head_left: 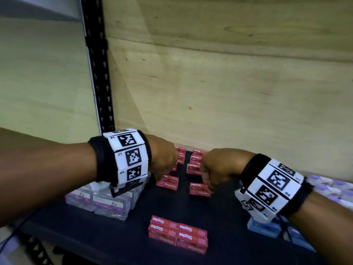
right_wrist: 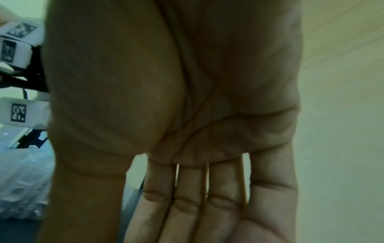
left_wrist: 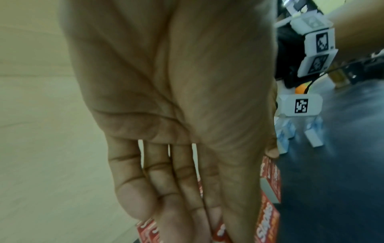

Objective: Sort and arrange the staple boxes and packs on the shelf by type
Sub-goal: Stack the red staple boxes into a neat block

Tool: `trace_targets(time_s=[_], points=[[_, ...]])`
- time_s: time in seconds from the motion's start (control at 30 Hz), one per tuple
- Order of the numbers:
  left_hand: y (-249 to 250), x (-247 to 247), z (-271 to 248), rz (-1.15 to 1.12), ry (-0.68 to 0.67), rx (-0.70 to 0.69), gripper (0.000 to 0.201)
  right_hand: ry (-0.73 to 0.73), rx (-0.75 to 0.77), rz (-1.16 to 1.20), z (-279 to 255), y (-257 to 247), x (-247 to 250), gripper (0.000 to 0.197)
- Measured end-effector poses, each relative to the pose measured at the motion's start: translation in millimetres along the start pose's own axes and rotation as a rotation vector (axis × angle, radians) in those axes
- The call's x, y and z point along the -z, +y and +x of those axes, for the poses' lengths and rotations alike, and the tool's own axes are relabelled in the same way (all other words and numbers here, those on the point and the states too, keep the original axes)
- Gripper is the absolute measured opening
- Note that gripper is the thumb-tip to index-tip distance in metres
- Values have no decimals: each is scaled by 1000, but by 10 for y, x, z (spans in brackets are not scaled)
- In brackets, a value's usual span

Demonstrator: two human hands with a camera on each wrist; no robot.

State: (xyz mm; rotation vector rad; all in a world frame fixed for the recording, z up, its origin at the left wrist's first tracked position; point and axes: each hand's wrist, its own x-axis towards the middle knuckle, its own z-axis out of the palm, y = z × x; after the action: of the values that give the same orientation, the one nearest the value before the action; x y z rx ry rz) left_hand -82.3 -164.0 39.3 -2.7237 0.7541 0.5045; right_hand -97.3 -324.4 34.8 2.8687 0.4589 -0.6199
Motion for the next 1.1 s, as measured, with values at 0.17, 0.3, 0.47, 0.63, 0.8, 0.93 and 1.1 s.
trace_targets(time_s=[0.17, 0.3, 0.47, 0.63, 0.8, 0.93, 1.1], points=[[121, -74, -196, 154, -48, -88, 20, 15, 43, 27, -226, -77, -159, 16], [167, -173, -281, 182, -37, -122, 23, -3, 42, 29, -416, -142, -259, 15], [210, -235, -410, 179, -50, -150, 23, 36, 26, 73, -530, -165, -389, 12], [141, -327, -432, 7, -96, -147, 17, -13, 26, 126, -584, -175, -439, 10], [122, -360, -467, -80, -104, -143, 17, -49, 33, 170, -604, -184, -446, 18], [115, -326, -480, -120, -146, -119, 20, -54, 40, 217, -596, -194, -433, 15], [138, -318, -452, -138, -159, -143, 17, -51, 50, 229, -564, -228, -433, 12]])
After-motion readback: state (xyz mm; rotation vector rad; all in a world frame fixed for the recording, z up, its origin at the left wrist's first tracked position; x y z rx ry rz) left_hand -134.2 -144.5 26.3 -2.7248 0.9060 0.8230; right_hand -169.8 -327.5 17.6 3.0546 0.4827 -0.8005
